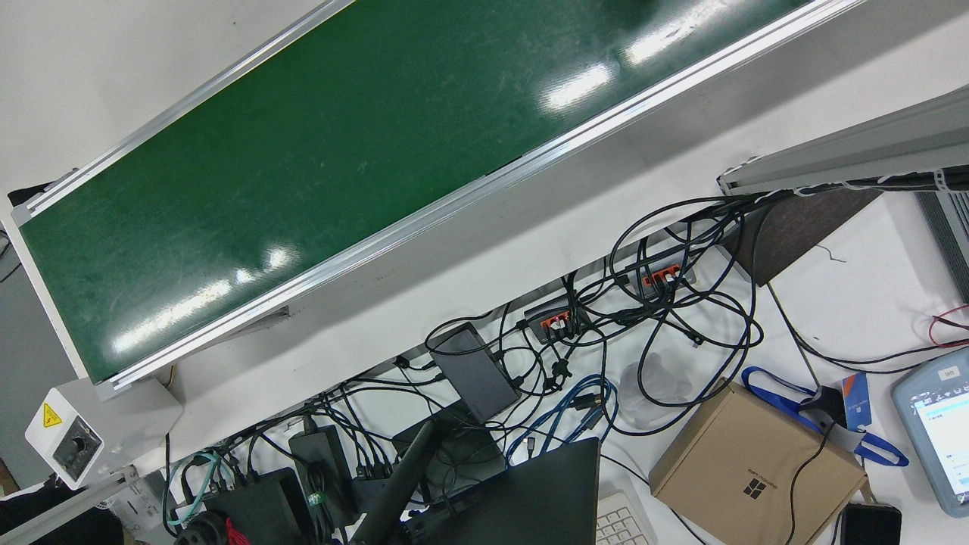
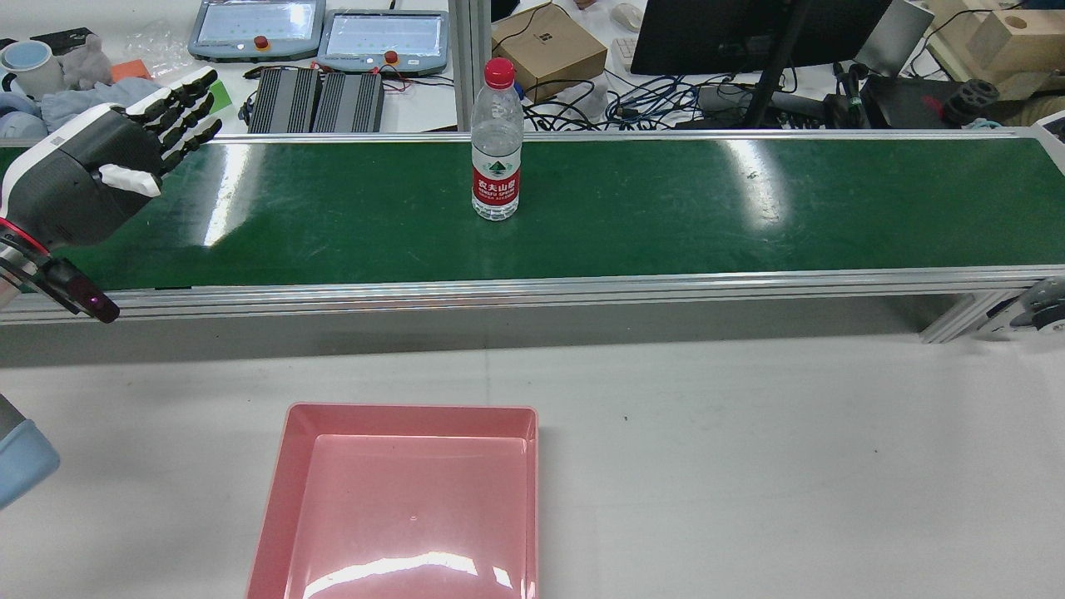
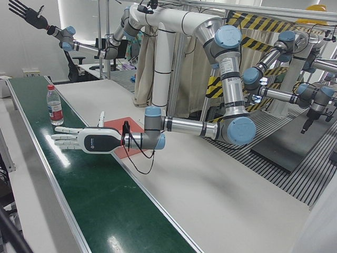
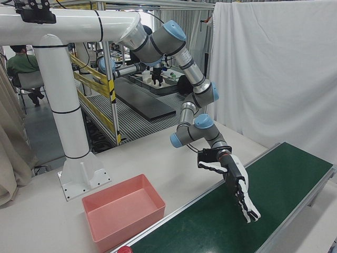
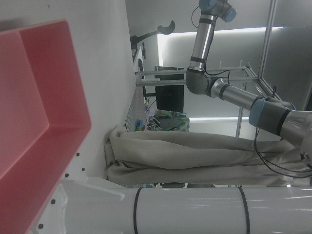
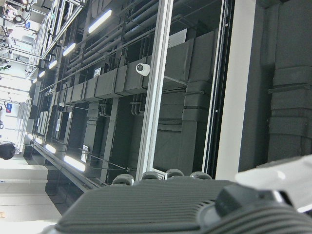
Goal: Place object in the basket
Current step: 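Move the left hand over the conveyor toward the approaching bottle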
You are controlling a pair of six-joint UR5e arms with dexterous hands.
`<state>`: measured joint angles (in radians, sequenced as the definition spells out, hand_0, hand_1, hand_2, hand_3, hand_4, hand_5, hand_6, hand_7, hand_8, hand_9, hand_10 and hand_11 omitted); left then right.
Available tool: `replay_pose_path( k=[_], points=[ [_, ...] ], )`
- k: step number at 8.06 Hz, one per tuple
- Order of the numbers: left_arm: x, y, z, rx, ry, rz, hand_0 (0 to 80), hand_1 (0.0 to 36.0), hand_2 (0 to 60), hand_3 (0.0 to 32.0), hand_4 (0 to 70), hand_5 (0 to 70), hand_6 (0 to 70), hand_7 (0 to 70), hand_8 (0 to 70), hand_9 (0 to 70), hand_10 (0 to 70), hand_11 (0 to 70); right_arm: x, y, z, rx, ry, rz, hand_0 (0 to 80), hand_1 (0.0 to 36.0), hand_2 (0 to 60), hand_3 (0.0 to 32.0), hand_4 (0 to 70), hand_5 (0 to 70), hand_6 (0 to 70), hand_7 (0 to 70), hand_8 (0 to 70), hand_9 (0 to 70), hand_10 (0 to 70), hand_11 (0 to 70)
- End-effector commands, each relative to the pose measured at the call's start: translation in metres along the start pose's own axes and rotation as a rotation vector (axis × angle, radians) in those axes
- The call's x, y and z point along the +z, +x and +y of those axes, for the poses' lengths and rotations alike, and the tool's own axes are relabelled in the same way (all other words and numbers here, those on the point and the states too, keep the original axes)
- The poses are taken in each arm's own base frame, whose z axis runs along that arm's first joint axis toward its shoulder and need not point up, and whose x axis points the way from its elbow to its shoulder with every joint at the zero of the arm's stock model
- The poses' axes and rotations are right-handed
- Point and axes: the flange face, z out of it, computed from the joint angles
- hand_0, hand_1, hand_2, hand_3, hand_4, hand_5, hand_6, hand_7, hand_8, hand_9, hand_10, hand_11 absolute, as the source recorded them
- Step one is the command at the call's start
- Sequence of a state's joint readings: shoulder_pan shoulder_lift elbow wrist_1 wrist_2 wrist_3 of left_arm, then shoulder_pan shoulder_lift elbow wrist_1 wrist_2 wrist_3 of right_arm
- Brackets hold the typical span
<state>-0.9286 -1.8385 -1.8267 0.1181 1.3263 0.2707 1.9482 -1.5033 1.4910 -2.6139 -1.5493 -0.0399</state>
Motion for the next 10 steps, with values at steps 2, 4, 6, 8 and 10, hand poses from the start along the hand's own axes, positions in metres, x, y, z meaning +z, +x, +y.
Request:
replay_pose_path(
  k=[2, 4, 6, 8, 10],
  points=[
    [0.007, 0.022, 0.003, 0.123, 0.079, 0.022, 46.8, 2.9, 0.0, 0.0, 12.8, 6.5, 0.7, 0.0, 0.7, 0.0, 2.8, 4.8, 0.0, 0.0, 0.0, 0.0, 0.0, 0.0, 0.0, 0.0, 0.0, 0.0, 0.0, 0.0, 0.0, 0.0, 0.0, 0.0, 0.0, 0.0],
    [0.012, 0.028, 0.008, 0.134, 0.099, 0.025, 47.3, 3.5, 0.0, 0.0, 14.0, 6.5, 1.4, 0.0, 1.5, 0.2, 3.3, 5.4, 0.0, 0.0, 0.0, 0.0, 0.0, 0.0, 0.0, 0.0, 0.0, 0.0, 0.0, 0.0, 0.0, 0.0, 0.0, 0.0, 0.0, 0.0],
    [0.024, 0.032, 0.019, 0.11, 0.017, 0.059, 47.5, 3.5, 0.0, 0.0, 13.1, 4.6, 1.0, 0.0, 1.2, 0.0, 3.9, 6.3, 0.0, 0.0, 0.0, 0.0, 0.0, 0.0, 0.0, 0.0, 0.0, 0.0, 0.0, 0.0, 0.0, 0.0, 0.0, 0.0, 0.0, 0.0],
    [0.029, 0.031, 0.026, 0.103, -0.027, 0.073, 48.4, 4.7, 0.0, 0.0, 12.6, 4.5, 0.7, 0.0, 1.1, 0.0, 4.2, 6.9, 0.0, 0.0, 0.0, 0.0, 0.0, 0.0, 0.0, 0.0, 0.0, 0.0, 0.0, 0.0, 0.0, 0.0, 0.0, 0.0, 0.0, 0.0],
    [0.029, 0.028, 0.025, 0.107, -0.032, 0.07, 48.7, 4.4, 0.0, 0.0, 10.5, 3.8, 0.0, 0.0, 0.0, 0.0, 3.9, 6.6, 0.0, 0.0, 0.0, 0.0, 0.0, 0.0, 0.0, 0.0, 0.0, 0.0, 0.0, 0.0, 0.0, 0.0, 0.0, 0.0, 0.0, 0.0]
  ],
)
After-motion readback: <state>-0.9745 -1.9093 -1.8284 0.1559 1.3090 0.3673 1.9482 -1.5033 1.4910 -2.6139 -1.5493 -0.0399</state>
